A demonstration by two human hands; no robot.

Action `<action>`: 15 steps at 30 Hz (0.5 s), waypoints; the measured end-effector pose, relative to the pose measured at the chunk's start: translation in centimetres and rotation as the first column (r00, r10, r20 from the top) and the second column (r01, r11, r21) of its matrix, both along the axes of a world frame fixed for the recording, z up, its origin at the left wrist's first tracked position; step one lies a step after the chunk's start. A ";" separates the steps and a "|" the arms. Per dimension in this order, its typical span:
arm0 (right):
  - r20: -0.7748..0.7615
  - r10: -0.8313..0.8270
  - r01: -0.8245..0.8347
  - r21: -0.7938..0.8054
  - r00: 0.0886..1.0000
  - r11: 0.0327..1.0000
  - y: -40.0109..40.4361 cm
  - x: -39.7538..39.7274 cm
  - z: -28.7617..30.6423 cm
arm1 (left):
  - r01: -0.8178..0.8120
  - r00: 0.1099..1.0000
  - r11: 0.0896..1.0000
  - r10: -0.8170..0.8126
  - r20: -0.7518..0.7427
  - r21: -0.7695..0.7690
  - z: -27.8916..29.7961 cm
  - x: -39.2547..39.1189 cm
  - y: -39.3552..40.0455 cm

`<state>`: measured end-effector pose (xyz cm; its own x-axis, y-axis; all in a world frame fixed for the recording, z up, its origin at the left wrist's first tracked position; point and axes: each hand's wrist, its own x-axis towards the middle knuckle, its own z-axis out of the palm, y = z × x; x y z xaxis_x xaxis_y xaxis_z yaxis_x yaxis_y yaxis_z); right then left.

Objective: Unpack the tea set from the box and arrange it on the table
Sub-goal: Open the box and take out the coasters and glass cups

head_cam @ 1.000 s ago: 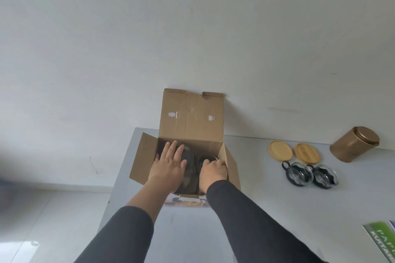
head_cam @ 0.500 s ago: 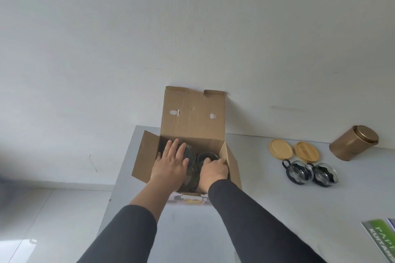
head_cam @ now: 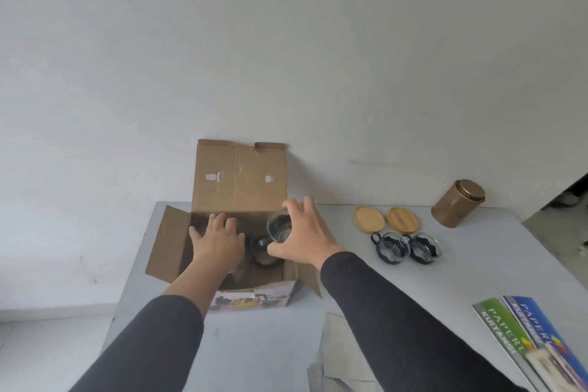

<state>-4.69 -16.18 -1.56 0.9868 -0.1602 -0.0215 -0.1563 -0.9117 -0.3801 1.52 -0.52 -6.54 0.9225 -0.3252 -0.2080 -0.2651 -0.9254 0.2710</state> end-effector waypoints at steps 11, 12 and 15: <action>0.208 -0.127 0.140 -0.048 0.970 0.989 -12.2 -7.4 -2.8 | 0.171 0.964 0.973 -0.133 0.232 -0.156 2.9 -4.5 -12.4; 0.218 -0.148 0.161 -0.041 0.965 0.986 -13.7 -8.1 -3.1 | 0.183 0.963 0.972 -0.146 0.227 -0.150 2.7 -5.1 -14.0; 0.235 -0.227 0.233 0.004 0.945 0.973 -18.5 -10.3 -4.0 | 0.193 0.972 0.975 -0.173 0.158 -0.115 1.0 -7.1 -18.6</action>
